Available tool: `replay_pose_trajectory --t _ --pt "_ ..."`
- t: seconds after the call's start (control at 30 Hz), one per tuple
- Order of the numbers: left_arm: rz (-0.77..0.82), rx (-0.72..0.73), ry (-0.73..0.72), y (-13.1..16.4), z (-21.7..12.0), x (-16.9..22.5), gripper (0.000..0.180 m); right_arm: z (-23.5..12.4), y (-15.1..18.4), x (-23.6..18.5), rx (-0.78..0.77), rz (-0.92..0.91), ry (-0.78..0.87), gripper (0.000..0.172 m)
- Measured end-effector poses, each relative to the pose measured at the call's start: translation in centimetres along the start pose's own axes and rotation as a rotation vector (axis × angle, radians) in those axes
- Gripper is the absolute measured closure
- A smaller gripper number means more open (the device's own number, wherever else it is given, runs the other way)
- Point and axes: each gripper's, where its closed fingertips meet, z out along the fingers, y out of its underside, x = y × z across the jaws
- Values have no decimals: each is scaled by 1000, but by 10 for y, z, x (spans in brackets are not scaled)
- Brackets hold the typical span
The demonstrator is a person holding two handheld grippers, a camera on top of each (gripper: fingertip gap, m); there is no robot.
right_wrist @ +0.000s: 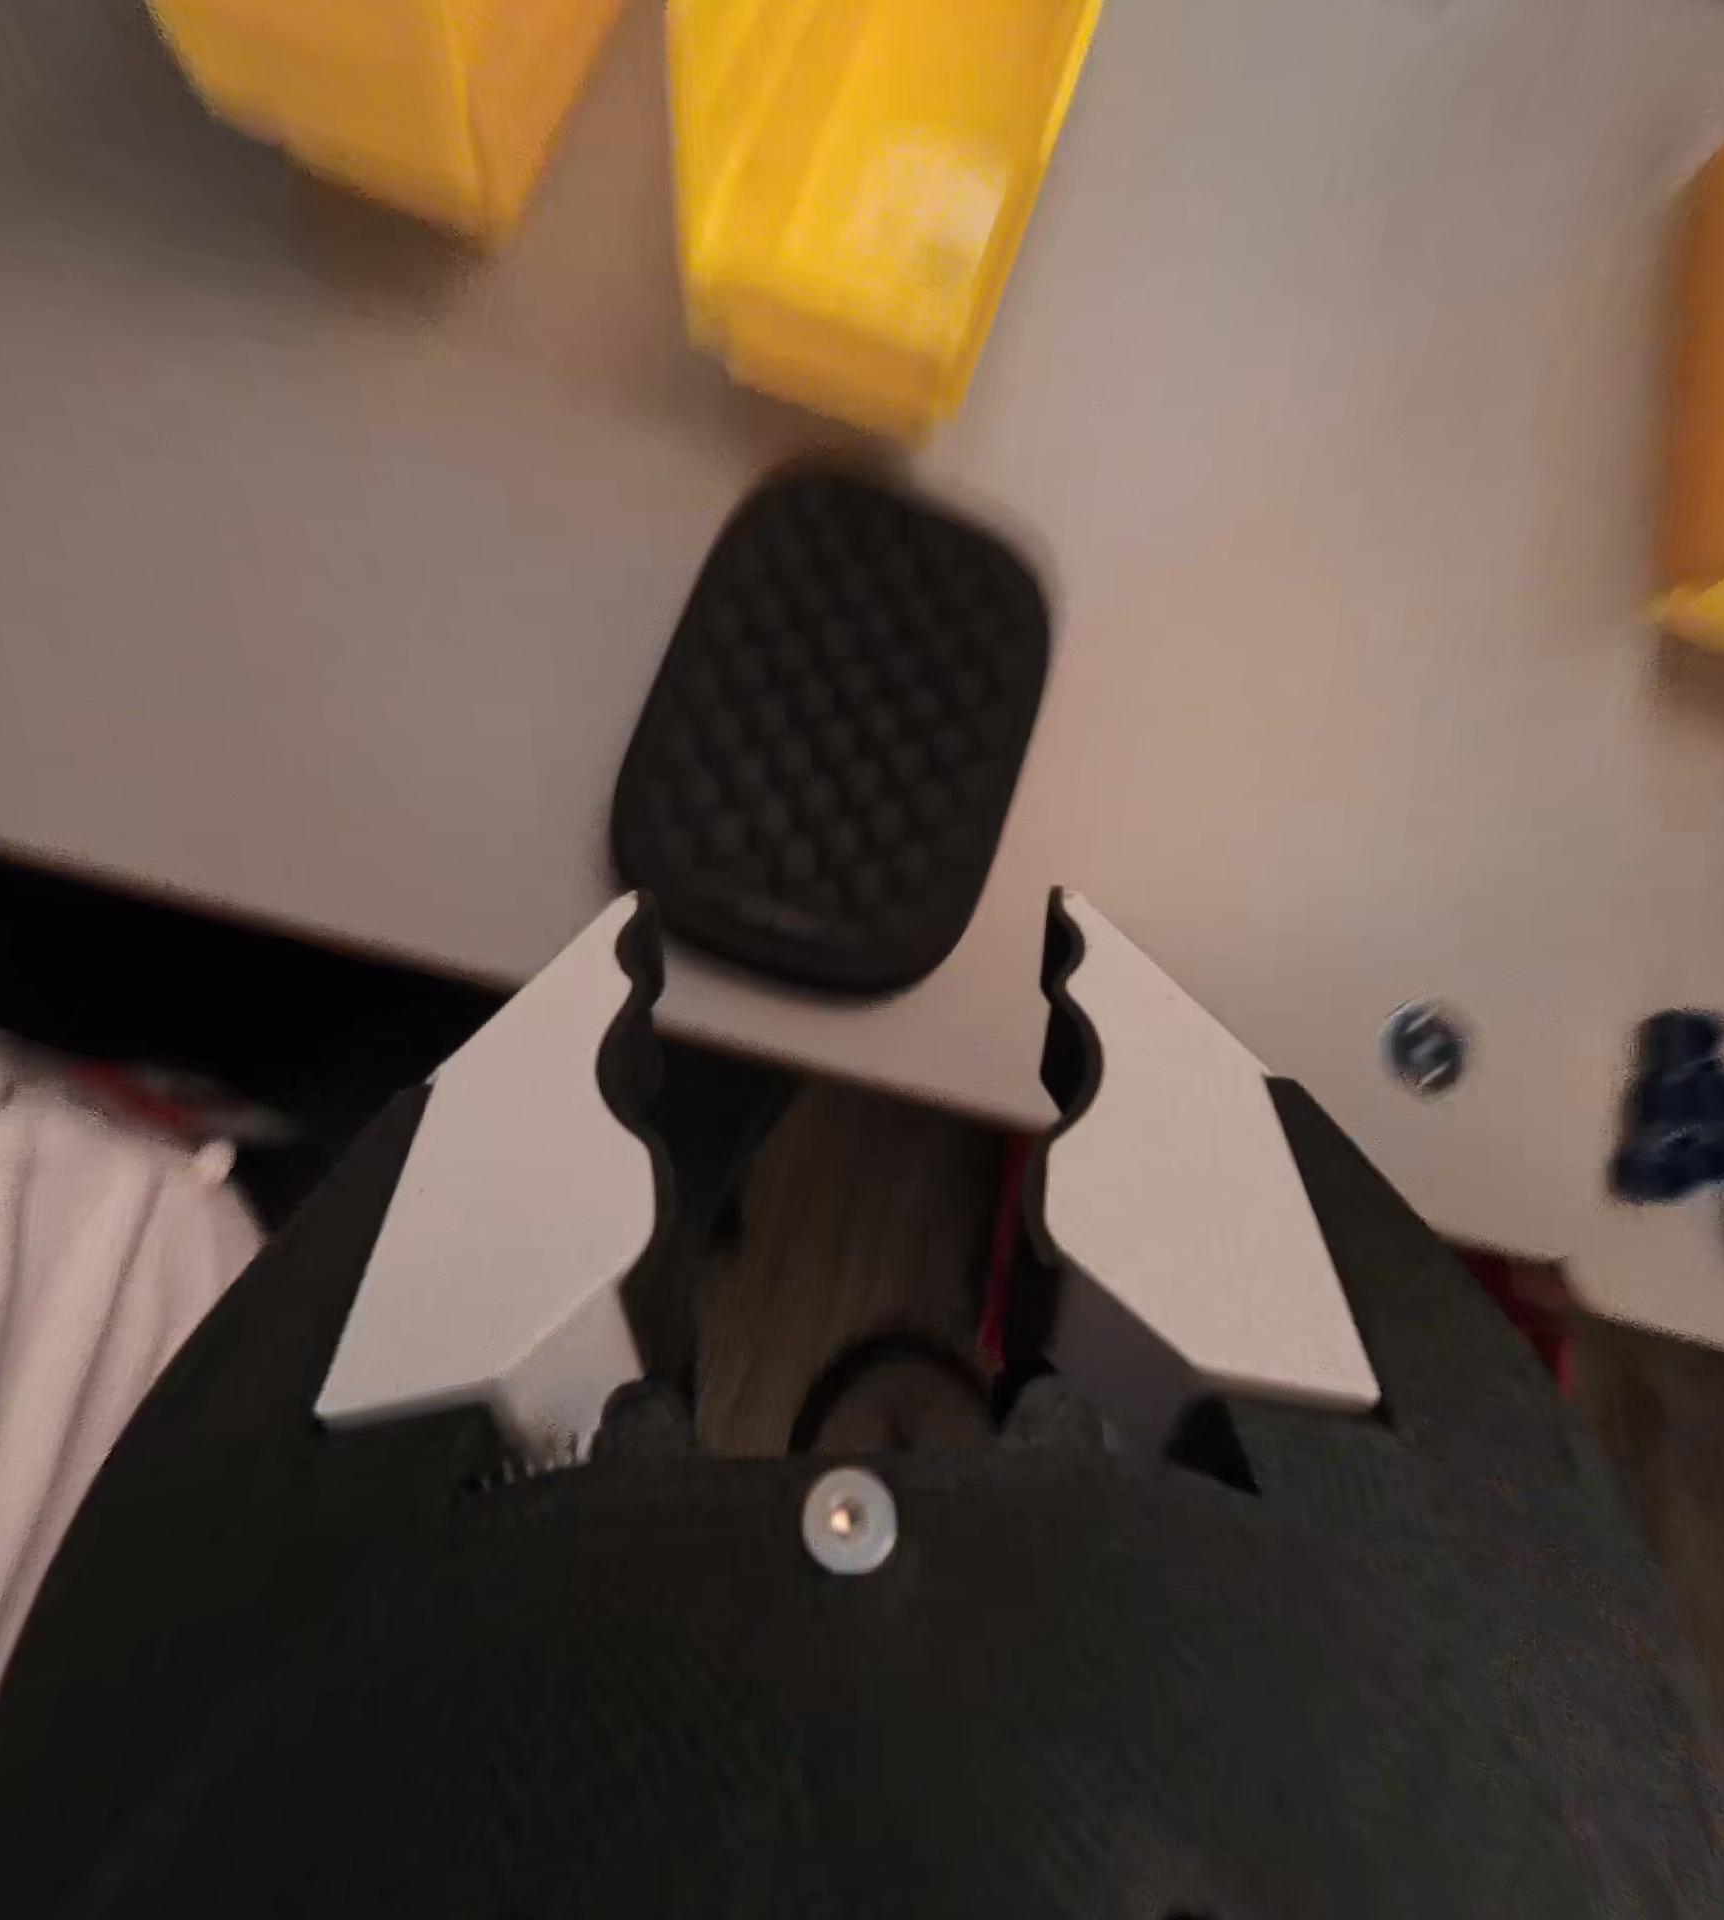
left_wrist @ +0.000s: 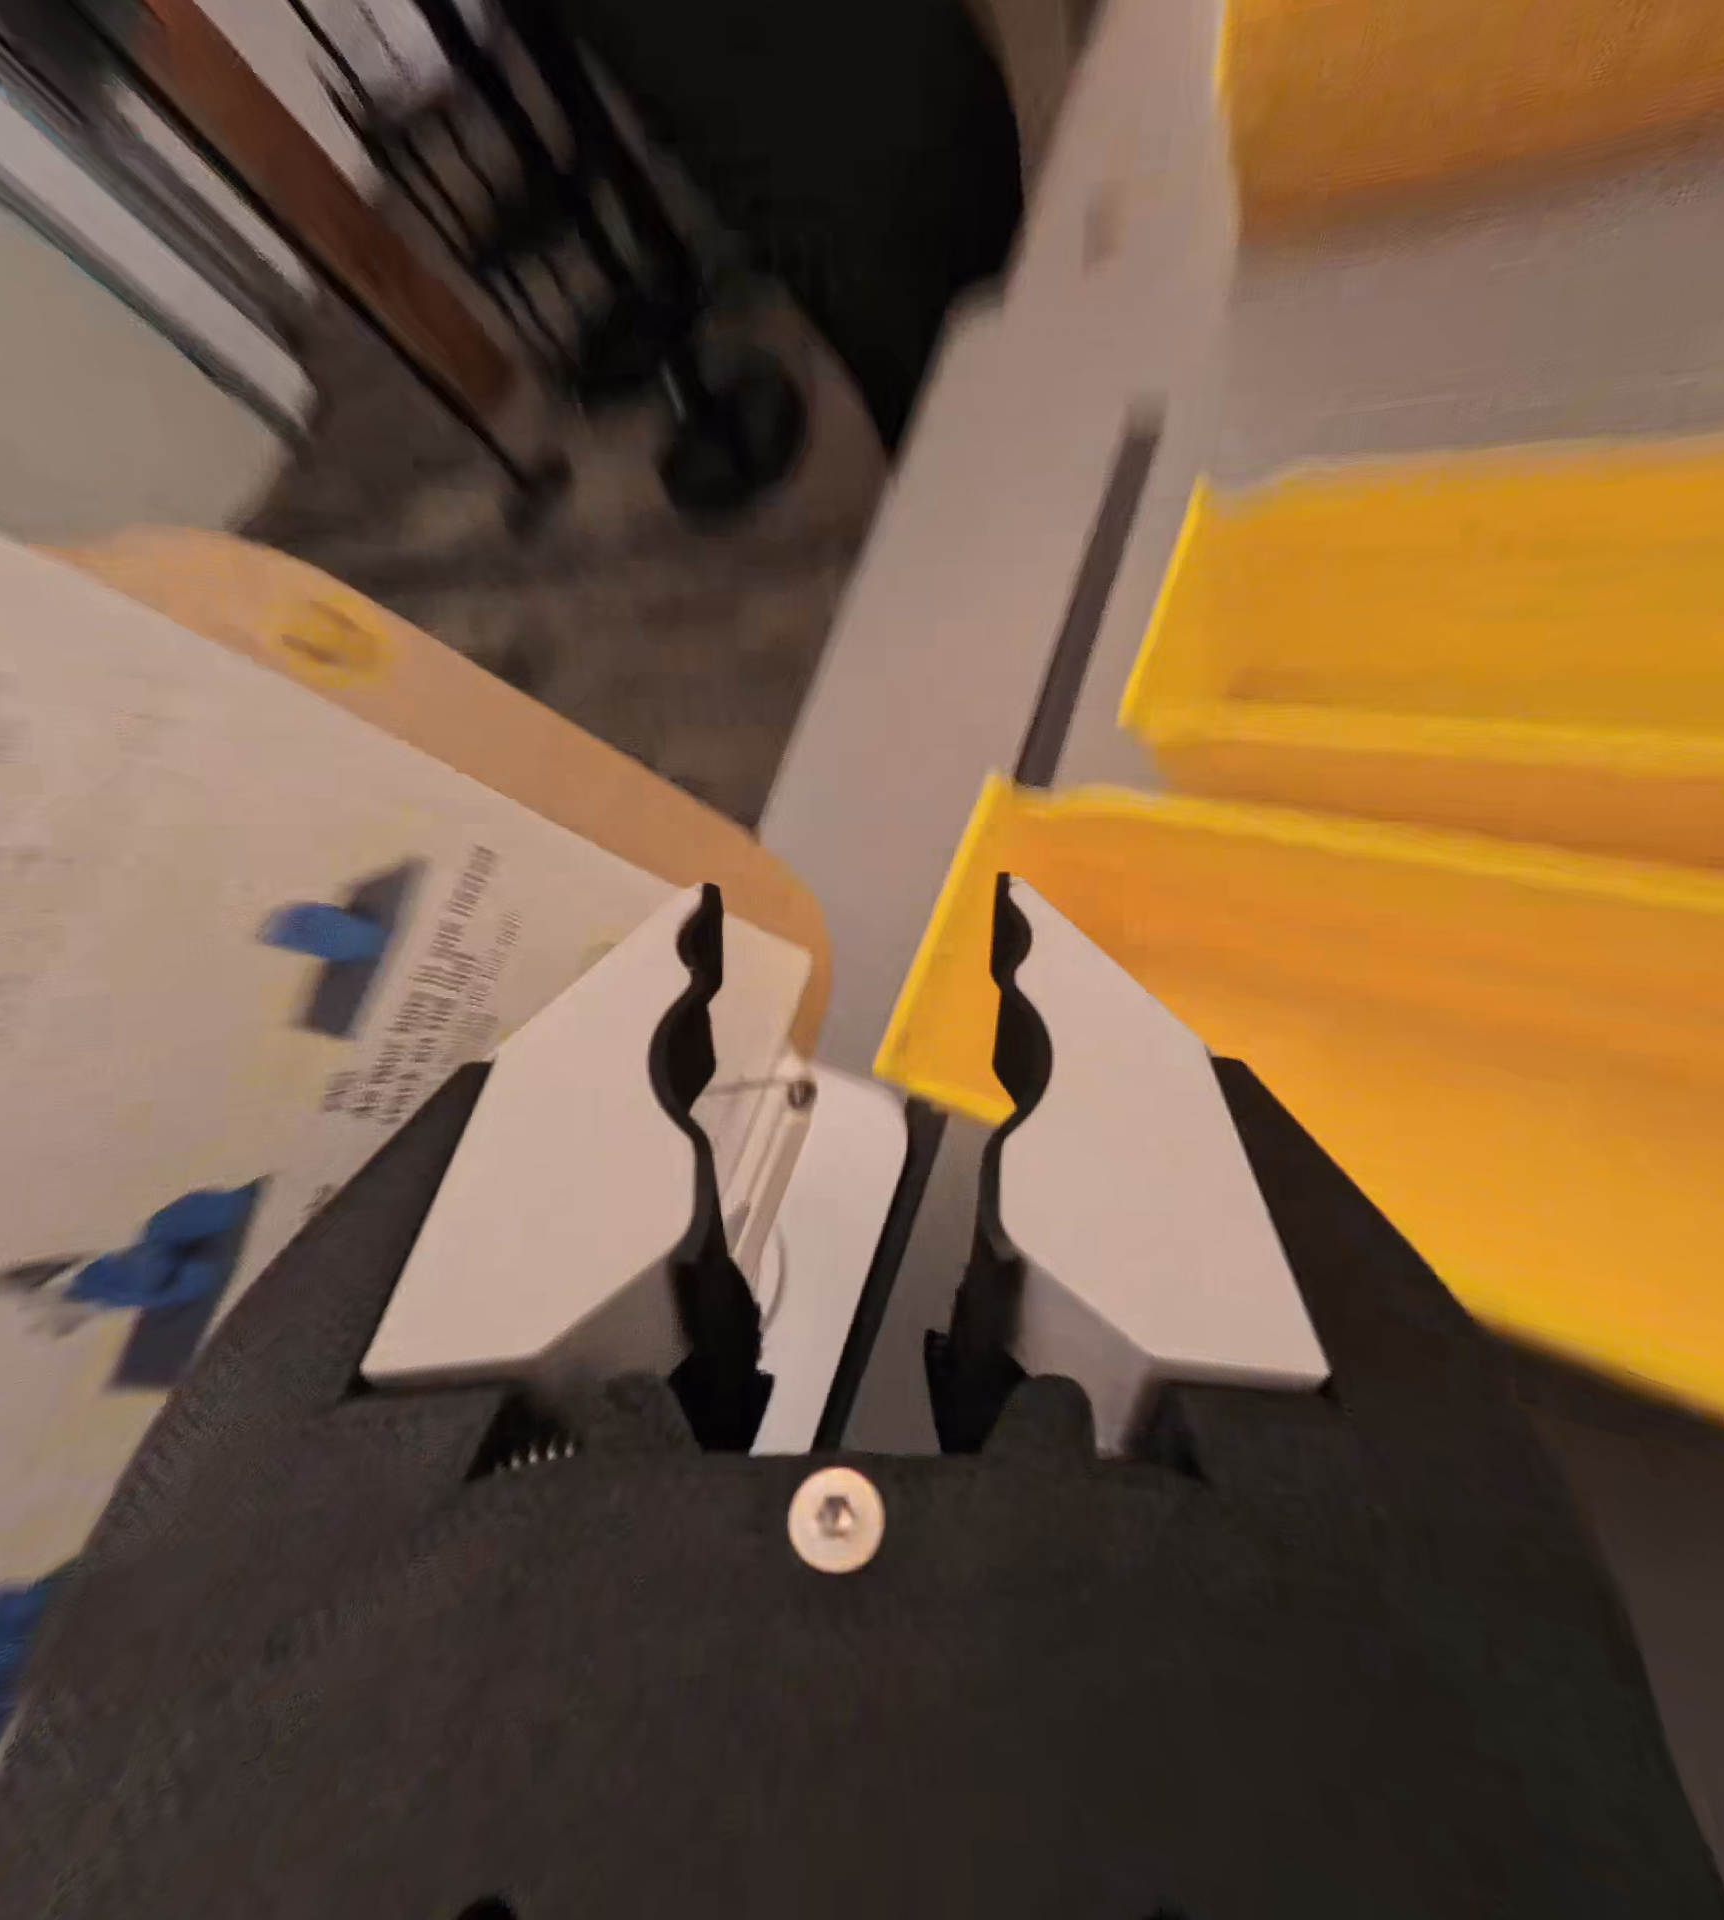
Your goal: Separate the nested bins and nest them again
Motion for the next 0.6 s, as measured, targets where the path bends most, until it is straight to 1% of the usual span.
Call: replay_pose_trajectory --t 0.07,0.1,0.13,0.17,0.2,0.23,0.27,0.3,0.33,0.37,0.43,0.47,0.5,0.53,0.6 --pt "-95 314 -28 -45 -76 -1 129 -28 -62 19 243 2 63 89" --pt "-135 466 -47 -62 -121 0 130 -47 -97 27 385 6 84 87" --pt "-164 600 -72 -71 -167 3 129 -67 -131 34 523 7 94 85" --pt "-173 719 -83 -76 -212 11 130 -85 -161 37 637 0 84 76" --pt "-173 820 -90 -74 -252 22 142 -99 -189 42 728 0 78 67" --pt "-180 897 -100 -69 -286 33 154 -104 -215 45 760 8 68 62" --pt "-206 926 -131 -59 -310 41 158 -102 -237 47 748 17 48 59" --pt "-250 909 -198 -42 -326 43 152 -93 -258 49 711 30 37 54" --pt "-288 880 -269 -25 -338 44 136 -79 -278 51 664 43 38 47" --pt "-307 858 -321 -10 -346 46 125 -62 -296 49 613 42 29 46" --pt "-322 839 -394 15 -357 51 114 -15 -323 49 484 67 30 42" --pt "-331 838 -412 26 -359 53 108 13 -330 45 408 87 11 40" --pt "-335 842 -422 35 -359 52 108 43 -333 43 326 106 2 38" --pt "-347 840 -422 42 -359 48 107 73 -331 45 243 119 14 36" --pt "-402 806 -370 55 -355 43 104 128 -316 48 80 166 16 34"
